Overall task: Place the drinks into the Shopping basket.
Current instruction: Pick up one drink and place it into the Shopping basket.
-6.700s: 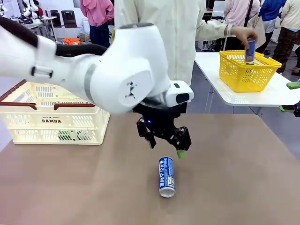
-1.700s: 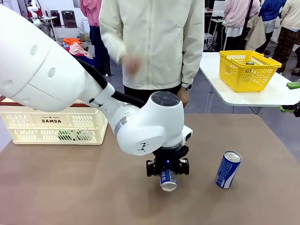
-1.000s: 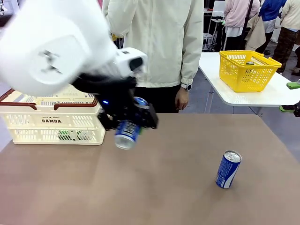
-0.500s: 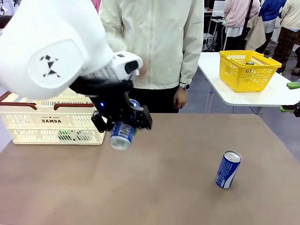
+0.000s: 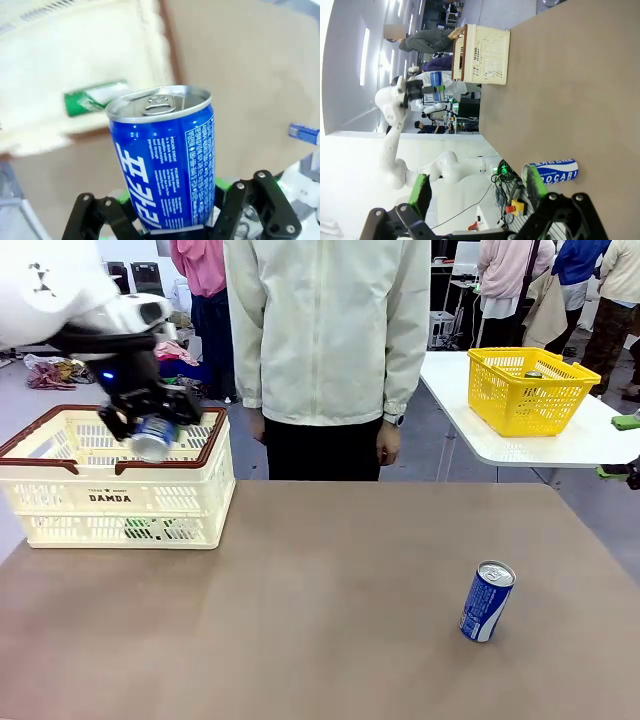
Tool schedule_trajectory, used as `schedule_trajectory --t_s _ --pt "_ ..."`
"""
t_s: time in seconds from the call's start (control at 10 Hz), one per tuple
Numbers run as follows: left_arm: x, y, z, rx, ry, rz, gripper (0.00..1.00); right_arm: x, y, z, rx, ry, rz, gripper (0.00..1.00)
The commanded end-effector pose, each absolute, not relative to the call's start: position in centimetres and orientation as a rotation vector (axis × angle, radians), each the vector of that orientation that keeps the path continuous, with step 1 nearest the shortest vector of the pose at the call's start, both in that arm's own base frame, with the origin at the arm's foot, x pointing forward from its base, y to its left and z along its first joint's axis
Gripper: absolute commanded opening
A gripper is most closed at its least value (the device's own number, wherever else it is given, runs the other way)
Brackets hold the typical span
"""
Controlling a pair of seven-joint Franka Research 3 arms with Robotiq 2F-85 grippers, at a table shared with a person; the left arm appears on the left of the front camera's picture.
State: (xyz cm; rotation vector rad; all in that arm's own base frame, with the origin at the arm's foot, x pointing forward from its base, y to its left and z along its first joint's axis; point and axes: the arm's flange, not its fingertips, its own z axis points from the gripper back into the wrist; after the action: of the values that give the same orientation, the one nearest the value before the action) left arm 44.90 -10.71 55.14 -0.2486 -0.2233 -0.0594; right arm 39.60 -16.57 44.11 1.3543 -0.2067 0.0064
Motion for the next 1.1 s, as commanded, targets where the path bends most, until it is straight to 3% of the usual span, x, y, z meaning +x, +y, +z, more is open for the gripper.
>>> schedule_trajectory --t_s 0.0,0.5,0.6,0.7,1.0 --pt "50.2 -5.5 55.2 -0.195 -0.182 0.041 0.0 39.6 -16.4 44.4 1.357 -0.207 0.013 1.0" --pt "56.4 4.6 52.6 -0.031 -0.332 0.253 0.0 39.6 -16.4 44.4 1.357 -0.207 0.013 1.0" --pt "57.1 5.5 52.3 -0.029 -0.27 0.351 0.0 39.6 -16.4 44.4 1.357 -0.207 0.013 1.0" --pt "56.1 5.0 52.3 -0.103 -0.302 0.23 0.0 39.6 -16.4 44.4 1.357 -0.207 0.013 1.0" --pt "56.1 5.0 52.3 -0.103 -0.302 0.23 0.0 39.6 -16.4 44.4 1.357 -0.207 0.013 1.0"
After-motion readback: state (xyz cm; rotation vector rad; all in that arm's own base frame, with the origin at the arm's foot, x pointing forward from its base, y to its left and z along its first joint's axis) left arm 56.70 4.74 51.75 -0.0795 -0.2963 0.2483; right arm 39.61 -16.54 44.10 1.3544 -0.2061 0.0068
